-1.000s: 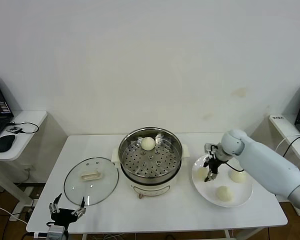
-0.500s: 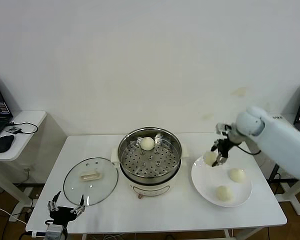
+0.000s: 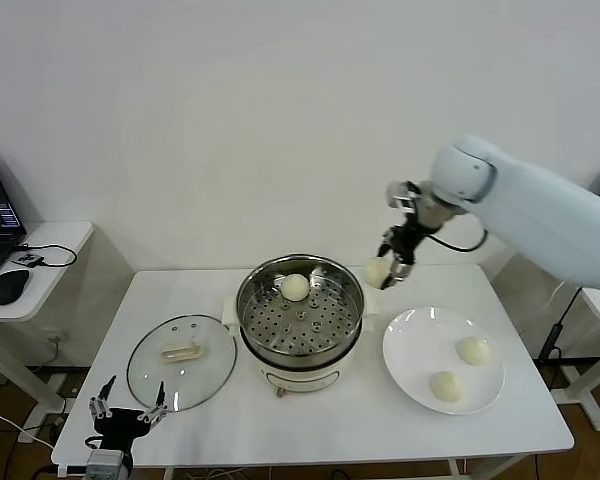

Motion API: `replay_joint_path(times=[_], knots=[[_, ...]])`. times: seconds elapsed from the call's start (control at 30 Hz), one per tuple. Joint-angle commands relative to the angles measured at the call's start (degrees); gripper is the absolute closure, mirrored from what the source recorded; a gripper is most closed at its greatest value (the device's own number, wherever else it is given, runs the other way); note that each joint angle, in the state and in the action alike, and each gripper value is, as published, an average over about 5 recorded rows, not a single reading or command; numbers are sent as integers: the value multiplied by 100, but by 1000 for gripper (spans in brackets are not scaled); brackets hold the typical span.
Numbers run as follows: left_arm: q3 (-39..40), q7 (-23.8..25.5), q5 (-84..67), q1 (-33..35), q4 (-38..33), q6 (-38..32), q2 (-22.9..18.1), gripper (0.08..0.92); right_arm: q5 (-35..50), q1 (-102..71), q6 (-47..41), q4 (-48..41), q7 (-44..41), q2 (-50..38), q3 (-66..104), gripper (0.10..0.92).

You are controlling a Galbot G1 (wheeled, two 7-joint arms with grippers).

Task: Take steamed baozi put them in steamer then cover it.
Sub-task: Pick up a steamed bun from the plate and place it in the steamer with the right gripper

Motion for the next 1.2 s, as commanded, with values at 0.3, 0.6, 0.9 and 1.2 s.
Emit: replay_joint_path(times=[0.3,0.6,0.9,1.2], knots=[[-184,-13,-115,-33,-97,-37,-72,177,104,122,-41,-1892,-63,2703,-533,355],[-166,-28,-181,-46,-46,-46,-88,177,-422,-583,39,-2490,-28,3286,-403,357],[-143,-30,-190,-49,2,-45,-90,177,-763,-993,82,-2635,101,3290,-228,355],[-109,-29,-181,-77,65,-46,-111,177,-795,-1132,91,-2669,194,3289,-123,354]])
